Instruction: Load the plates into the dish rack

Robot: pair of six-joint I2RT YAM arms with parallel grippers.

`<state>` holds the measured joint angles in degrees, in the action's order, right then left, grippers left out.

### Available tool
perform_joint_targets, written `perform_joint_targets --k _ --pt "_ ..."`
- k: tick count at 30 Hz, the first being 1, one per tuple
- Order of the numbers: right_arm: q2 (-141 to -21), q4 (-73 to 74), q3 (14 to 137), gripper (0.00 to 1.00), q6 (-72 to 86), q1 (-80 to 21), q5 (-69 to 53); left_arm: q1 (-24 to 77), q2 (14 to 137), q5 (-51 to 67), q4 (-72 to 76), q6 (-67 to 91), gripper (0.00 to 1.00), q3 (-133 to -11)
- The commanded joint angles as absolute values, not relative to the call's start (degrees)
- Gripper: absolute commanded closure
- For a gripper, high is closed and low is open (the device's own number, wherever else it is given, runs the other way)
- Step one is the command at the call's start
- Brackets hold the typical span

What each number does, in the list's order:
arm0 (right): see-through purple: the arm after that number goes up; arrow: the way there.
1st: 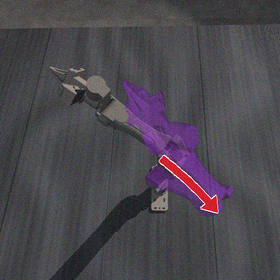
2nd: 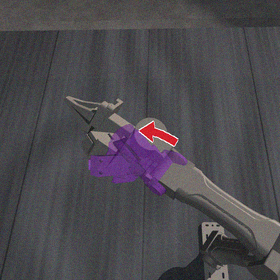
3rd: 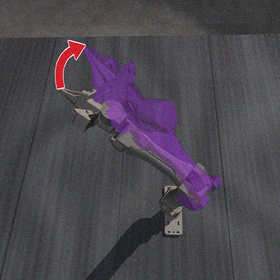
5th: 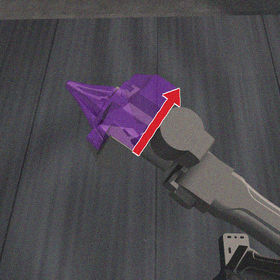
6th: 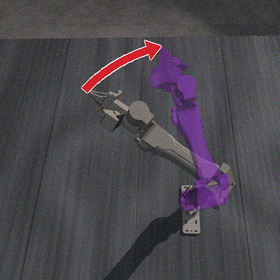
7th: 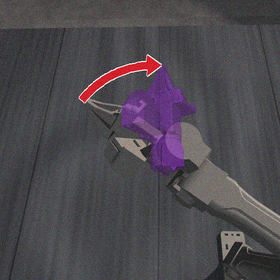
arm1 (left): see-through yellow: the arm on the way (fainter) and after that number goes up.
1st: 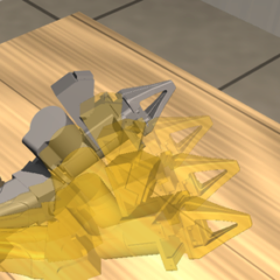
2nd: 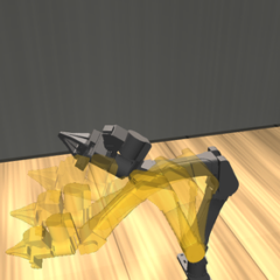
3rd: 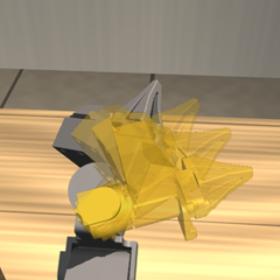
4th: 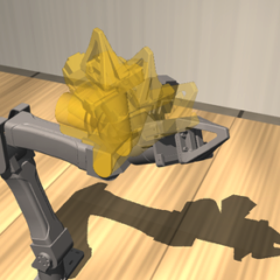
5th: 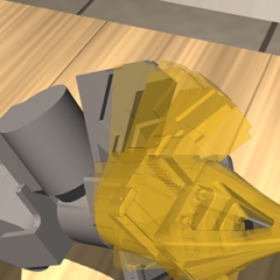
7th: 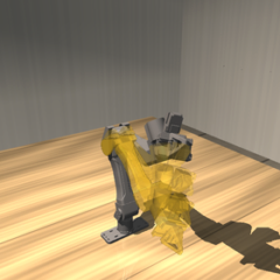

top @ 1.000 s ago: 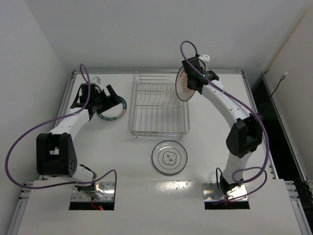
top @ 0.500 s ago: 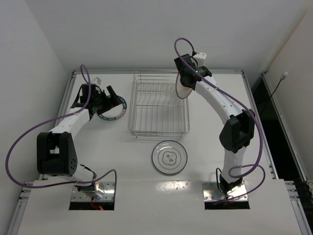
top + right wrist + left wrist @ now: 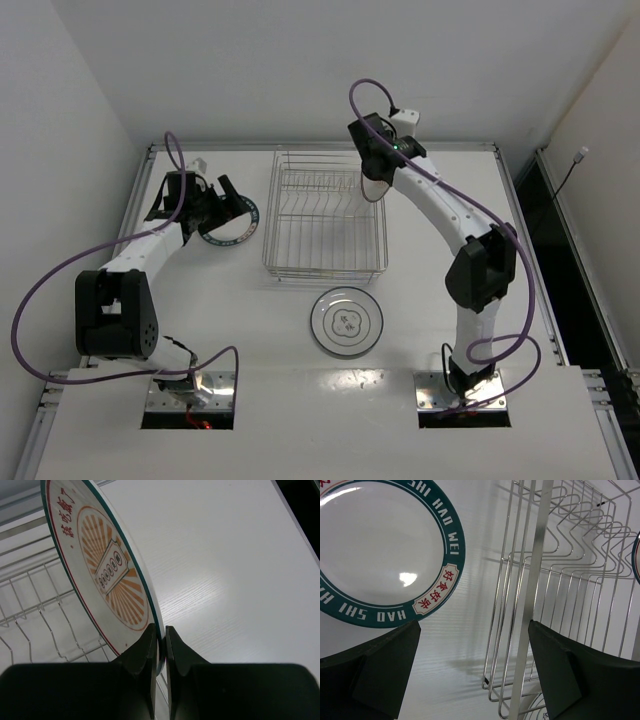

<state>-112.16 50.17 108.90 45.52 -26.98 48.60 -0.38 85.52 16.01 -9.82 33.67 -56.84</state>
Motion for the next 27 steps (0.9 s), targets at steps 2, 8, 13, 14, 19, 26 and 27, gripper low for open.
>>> perform_joint_targets --k 2,8,13,14,19,26,27 --pt "-108.8 51.5 109.1 1.0 44.7 -26.8 55.6 -0.8 85.9 15.7 -8.9 33.6 0.12 -59.1" --pt "-108.2 51.5 108.0 1.0 45.3 -26.8 55.0 -0.8 85.9 15.7 -8.9 33.6 0.12 -59.1" --pt "-108.2 50.8 107.5 1.0 45.3 -26.8 54.0 -0.8 85.9 15.7 -8.9 33.6 0.12 -59.1" --pt "-108.7 50.8 107.5 1.0 44.7 -26.8 53.4 -0.8 85.9 15.7 -8.9 33.6 0.12 -59.1" --pt "-113.5 50.8 110.5 1.0 42.1 -26.8 47.3 -0.8 85.9 15.7 -9.4 33.6 0.12 -59.6" --pt "-124.6 56.4 116.9 1.0 38.0 -30.8 48.6 -0.8 85.9 15.2 -9.9 33.6 0.12 -59.6" --pt "-124.6 56.9 116.9 1.0 38.5 -31.5 48.6 -0.8 85.9 15.2 -9.9 33.6 0.12 -59.6"
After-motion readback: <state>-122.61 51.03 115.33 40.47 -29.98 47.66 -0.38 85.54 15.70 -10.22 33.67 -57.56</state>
